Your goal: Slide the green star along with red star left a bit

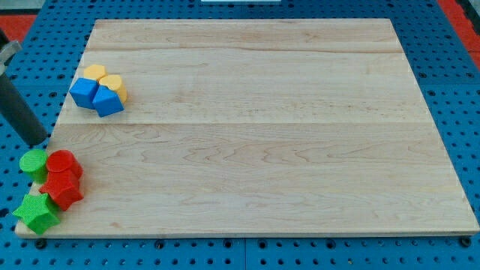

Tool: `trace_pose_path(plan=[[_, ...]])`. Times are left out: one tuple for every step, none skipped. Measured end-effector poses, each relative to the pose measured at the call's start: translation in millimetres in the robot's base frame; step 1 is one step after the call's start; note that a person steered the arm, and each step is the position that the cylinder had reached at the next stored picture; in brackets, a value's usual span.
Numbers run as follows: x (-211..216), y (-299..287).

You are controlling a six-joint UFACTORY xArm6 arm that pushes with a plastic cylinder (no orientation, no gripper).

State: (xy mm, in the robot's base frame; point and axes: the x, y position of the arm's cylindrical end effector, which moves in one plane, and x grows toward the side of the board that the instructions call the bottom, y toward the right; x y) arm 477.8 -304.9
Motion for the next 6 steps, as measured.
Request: trace_pose_path(plan=[[0.0,0.0],[19.0,0.7],[73.6,0.8],[97.3,0.3],[97.8,0.6],[99.6,0.2]])
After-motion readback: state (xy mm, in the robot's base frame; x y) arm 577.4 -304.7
